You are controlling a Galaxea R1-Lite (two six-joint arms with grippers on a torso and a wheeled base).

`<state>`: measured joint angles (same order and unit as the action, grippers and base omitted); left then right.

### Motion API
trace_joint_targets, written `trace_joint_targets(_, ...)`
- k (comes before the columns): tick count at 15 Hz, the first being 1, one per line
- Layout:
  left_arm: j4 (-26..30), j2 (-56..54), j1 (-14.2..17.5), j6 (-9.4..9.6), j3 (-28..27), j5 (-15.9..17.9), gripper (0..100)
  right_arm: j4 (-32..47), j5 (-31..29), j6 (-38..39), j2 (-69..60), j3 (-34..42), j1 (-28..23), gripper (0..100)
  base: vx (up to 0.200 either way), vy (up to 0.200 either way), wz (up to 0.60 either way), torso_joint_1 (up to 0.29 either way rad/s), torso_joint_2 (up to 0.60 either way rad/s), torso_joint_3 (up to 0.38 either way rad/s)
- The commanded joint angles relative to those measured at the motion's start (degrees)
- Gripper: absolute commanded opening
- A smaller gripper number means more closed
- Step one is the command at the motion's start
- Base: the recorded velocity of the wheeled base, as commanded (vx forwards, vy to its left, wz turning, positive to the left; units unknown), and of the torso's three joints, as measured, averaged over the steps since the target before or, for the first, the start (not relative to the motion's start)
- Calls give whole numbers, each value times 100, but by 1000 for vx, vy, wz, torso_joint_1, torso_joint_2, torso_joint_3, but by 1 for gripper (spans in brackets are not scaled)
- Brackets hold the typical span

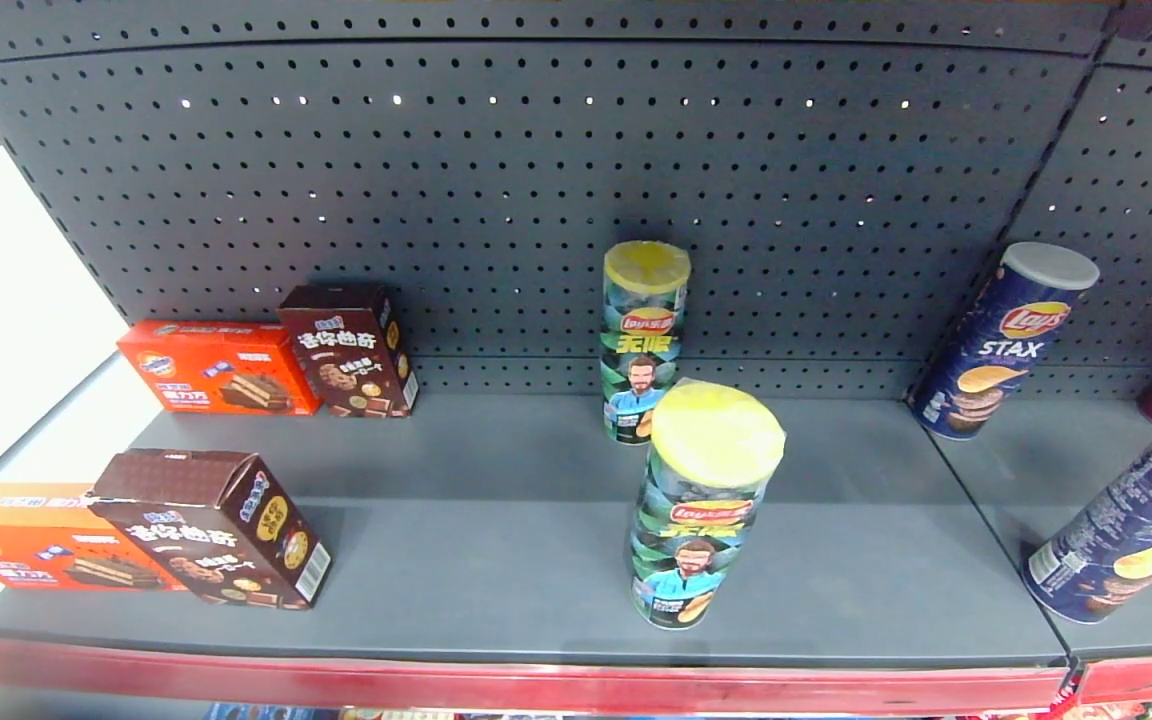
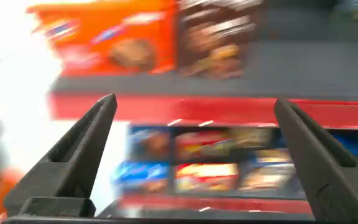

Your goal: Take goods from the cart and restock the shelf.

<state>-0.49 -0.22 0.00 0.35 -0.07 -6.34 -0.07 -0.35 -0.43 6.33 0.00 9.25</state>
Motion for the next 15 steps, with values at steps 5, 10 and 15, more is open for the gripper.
trace_joint_targets(5, 66, 22, -18, 184, -1, 968, 100, -1, 9, -10, 9, 0, 6, 100, 0, 0, 0, 0, 0, 0)
trace_joint_targets(10, 75, 22, -26, 184, -10, 977, 100, -10, 18, -10, -26, -9, 129, 100, 0, 0, 0, 0, 0, 0)
trace_joint_targets(15, 75, 22, -35, 184, -10, 968, 100, -177, 598, 649, 1899, -2092, 622, 100, 0, 0, 0, 0, 0, 0)
